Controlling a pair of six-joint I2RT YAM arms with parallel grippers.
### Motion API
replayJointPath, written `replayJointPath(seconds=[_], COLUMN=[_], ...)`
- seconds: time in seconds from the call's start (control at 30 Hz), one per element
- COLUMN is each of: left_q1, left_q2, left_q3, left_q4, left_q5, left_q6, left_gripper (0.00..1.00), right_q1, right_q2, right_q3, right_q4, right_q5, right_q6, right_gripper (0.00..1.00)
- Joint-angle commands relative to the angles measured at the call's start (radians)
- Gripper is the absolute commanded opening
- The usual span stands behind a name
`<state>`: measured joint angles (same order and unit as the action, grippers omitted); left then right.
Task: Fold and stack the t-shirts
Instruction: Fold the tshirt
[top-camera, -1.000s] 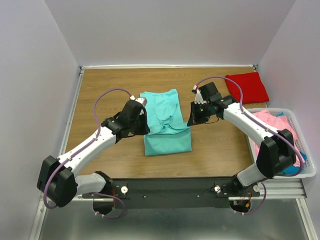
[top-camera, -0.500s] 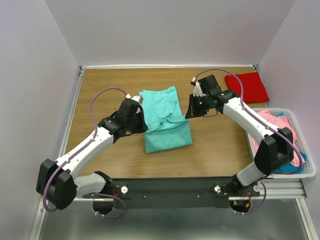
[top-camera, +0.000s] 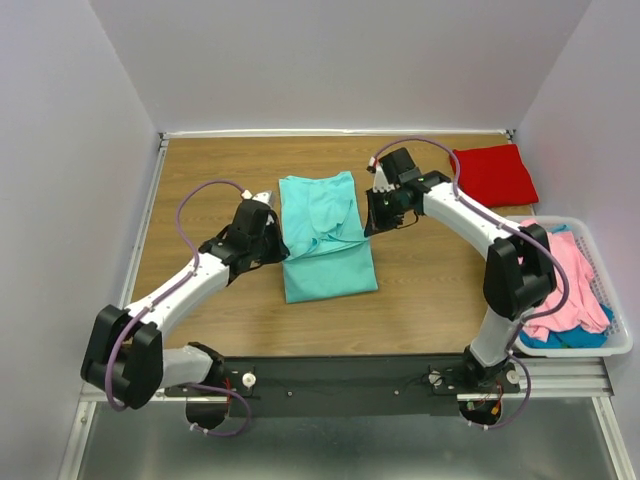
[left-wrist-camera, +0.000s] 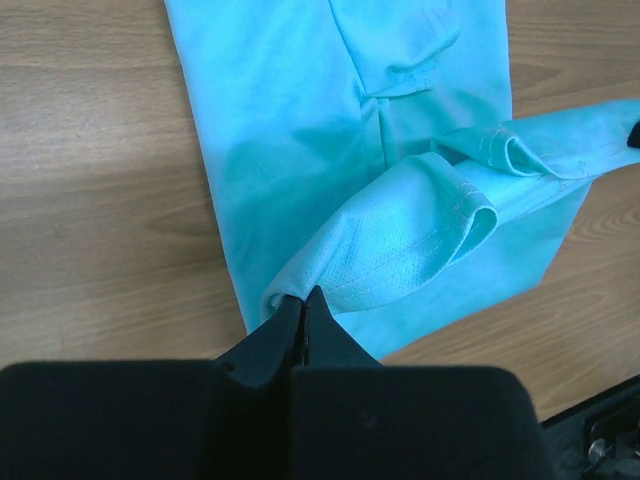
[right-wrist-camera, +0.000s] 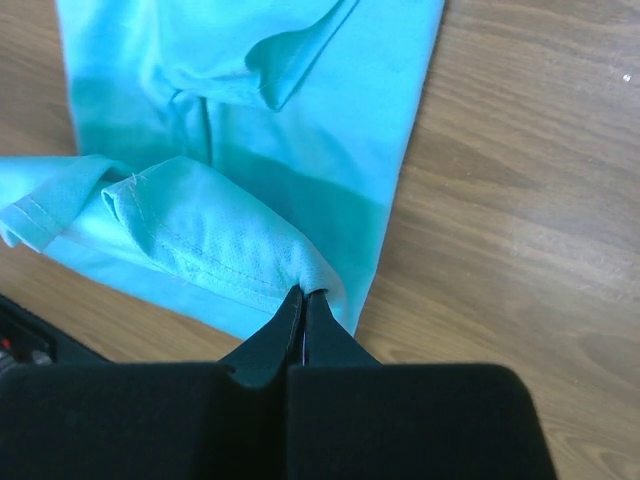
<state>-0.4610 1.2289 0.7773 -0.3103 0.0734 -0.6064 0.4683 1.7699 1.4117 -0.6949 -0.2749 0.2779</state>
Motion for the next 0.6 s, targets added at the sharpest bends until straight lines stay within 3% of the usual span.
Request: replayJointPath(seconds=[0.0,0.47,0.57], left_q1=[0.015,0.042,0.045], left_q2=[0.058,0.253,0.276], left_q3=[-0.023,0.025,0.036], left_q4=[0.120,0.178,0.172], left_q5=[-0.012,-0.003,0.008], left_q6=[0.016,0.036,0.039], left_gripper=[0.00,0.00,0.07], right_q1=[0.003,0.003,0.003], right_q2=[0.046,0.140,0.149], right_q3=[0.032,-0.028,-0.023], right_q4=[0.041,0.167,0.176], right_q5=[0.068,0.161,0.158], right_q6=[-0.037,-0.059,-0.068], right_gripper=[0.01,0.03,0.10])
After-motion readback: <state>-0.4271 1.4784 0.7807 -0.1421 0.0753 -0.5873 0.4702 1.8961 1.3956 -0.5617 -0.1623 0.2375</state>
